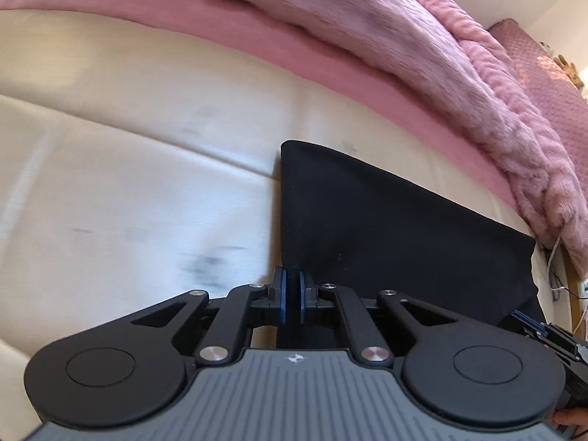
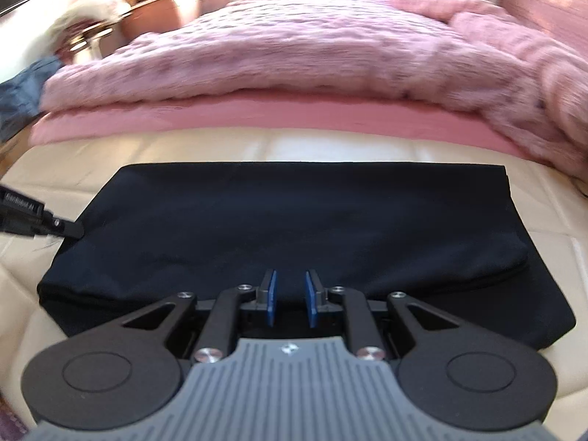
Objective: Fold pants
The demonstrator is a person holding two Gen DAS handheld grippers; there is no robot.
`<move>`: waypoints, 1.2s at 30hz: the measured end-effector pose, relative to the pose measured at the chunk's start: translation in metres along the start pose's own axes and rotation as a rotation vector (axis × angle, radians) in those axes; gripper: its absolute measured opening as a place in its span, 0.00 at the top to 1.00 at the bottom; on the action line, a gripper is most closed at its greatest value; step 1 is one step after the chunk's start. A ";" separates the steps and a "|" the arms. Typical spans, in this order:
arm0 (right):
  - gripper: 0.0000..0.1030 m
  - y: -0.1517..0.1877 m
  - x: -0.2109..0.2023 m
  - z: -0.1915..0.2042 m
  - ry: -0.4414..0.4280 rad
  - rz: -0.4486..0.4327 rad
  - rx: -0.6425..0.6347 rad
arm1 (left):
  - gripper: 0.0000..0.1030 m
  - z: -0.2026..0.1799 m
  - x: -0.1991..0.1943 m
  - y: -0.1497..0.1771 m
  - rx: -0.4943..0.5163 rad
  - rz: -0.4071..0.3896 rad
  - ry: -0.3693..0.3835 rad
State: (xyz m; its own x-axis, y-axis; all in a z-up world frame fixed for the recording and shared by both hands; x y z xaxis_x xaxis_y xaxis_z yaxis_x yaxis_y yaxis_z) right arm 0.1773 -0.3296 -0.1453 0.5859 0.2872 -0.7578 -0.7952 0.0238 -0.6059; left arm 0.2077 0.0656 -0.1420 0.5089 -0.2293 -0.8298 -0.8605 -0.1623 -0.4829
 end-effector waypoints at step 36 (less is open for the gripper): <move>0.80 0.010 0.065 0.111 -0.136 0.189 -0.126 | 0.88 0.080 -0.007 -0.008 -0.206 -0.018 0.217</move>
State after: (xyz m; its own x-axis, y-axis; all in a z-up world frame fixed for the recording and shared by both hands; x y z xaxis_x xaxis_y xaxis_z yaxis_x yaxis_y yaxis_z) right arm 0.1903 -0.2041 -0.1733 0.3956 0.4015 -0.8260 -0.8578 -0.1598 -0.4885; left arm 0.2095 0.1451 -0.1545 0.5364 -0.4206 -0.7317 -0.8396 -0.3545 -0.4117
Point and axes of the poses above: each gripper's, at about its wrist camera, not at the fingertips, and x roughly the way its jaws point, z to its left, y to its underside, the point moved 4 cm from there along x, roughly the way its jaws point, and after that the axes turned 11 degrees about x, right-handed, at the moved point
